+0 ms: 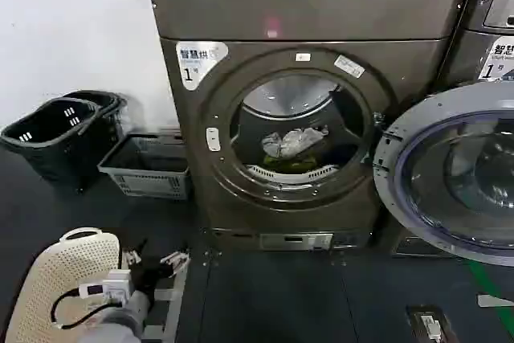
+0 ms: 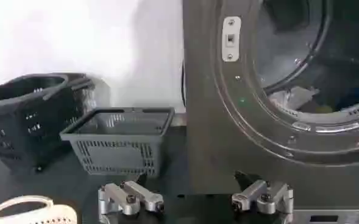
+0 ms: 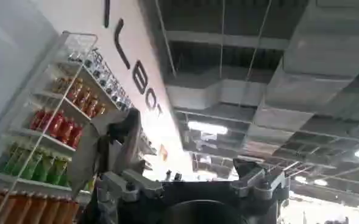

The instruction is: Grasp the clothes from the dryer.

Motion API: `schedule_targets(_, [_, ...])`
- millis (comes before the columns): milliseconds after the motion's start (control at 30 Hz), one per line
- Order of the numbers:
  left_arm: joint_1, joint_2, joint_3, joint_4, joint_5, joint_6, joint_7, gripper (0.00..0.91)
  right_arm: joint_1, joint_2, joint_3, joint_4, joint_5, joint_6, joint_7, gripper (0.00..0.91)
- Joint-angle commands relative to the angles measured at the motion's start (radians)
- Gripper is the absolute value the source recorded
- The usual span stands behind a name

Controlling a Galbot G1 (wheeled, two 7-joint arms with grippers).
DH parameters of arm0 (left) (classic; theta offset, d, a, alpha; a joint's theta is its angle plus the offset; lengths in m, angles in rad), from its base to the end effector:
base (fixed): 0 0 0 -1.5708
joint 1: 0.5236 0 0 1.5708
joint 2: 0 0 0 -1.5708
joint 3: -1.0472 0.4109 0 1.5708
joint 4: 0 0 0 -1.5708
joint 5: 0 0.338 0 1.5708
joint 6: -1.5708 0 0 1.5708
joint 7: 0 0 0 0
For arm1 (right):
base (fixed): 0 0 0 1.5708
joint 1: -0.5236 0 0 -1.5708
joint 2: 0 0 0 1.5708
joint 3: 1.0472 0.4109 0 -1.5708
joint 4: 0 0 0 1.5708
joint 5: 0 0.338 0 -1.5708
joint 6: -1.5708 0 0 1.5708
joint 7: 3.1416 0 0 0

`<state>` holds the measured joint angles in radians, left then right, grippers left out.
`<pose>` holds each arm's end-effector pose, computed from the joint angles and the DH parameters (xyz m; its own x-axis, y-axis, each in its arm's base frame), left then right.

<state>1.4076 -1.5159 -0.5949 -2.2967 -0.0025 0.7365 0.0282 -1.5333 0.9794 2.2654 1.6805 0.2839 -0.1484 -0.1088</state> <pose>0.1706 0.0282 -0.2623 -0.9320 -0.0419 0.3600 -0.0202 0.9978 0.0639 -0.1093 -0.4833 -0.0845 -0.2373 0.8312 -0.5027 0.9636 0.1358 -0.2303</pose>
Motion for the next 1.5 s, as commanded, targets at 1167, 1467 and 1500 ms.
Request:
schedule_targets(1167, [0.007, -0.002, 0.006, -0.001, -0.002, 0.049, -0.011, 0.907, 0.004, -0.009, -0.015, -0.031, 0.032, 0.041, 0.021, 0.907])
schedule_targets(1467, [0.009, -0.004, 0.009, 0.001, -0.013, 0.049, -0.013, 0.907, 0.004, -0.012, -0.012, -0.036, 0.032, 0.042, 0.021, 0.907])
schedule_targets(1500, [0.010, -0.004, 0.009, 0.001, -0.013, 0.049, -0.013, 0.907, 0.004, -0.012, -0.012, -0.037, 0.032, 0.043, 0.021, 0.907])
